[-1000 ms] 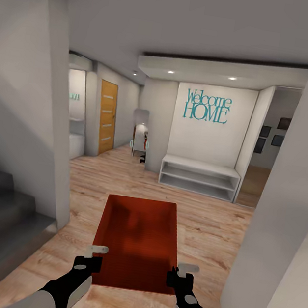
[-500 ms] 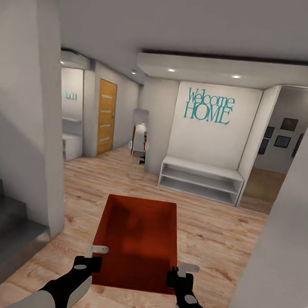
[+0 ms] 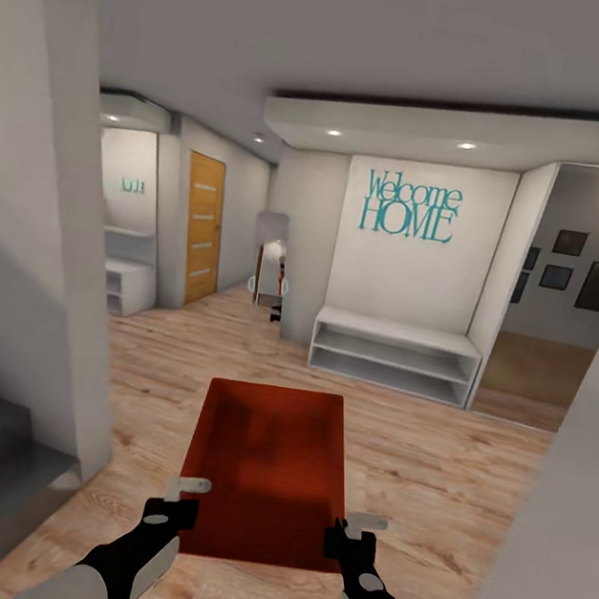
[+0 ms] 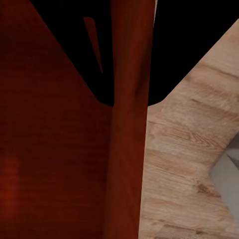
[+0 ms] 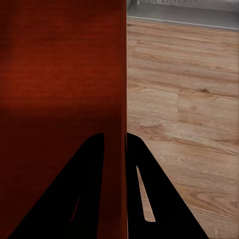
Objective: Move the two storage containers from the living room to the garage. In the garage, place one container on the floor and stack the other container on top of it (either order is fine).
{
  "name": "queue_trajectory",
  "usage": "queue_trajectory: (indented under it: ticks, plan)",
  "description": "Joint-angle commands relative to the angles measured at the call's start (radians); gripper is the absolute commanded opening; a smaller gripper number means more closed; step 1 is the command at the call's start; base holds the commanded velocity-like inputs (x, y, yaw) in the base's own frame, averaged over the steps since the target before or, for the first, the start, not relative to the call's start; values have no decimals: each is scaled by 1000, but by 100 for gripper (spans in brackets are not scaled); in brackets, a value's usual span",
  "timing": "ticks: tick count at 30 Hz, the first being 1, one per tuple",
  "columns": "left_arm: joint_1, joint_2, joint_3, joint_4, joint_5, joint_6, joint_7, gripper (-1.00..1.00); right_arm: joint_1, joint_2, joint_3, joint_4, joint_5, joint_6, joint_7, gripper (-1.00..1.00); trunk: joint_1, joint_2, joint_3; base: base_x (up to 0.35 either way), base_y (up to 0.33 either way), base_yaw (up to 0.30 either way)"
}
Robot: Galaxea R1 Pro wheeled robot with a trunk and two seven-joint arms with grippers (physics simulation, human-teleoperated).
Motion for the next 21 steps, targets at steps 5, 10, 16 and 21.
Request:
queue_trajectory:
  ticks: [5, 10, 16, 21]
  plan:
    - [-2, 9, 39, -2, -5, 4, 11, -100, 0, -4, 1, 1, -14, -6, -1, -100, 1, -1, -2, 322, 0, 0]
    - [-2, 9, 38, -3, -5, 4, 11, -100, 0, -4, 1, 1, -14, -6, -1, -100, 1, -1, -2, 322, 0, 0]
    - [-2, 9, 37, -5, -5, 3, 11, -100, 0, -4, 1, 1, -14, -6, -1, -100, 1, -1, -2, 322, 0, 0]
    - [-2, 9, 37, -4, -6, 4, 11, -100, 0, -4, 1, 1, -14, -6, -1, -100, 1, -1, -2, 322, 0, 0]
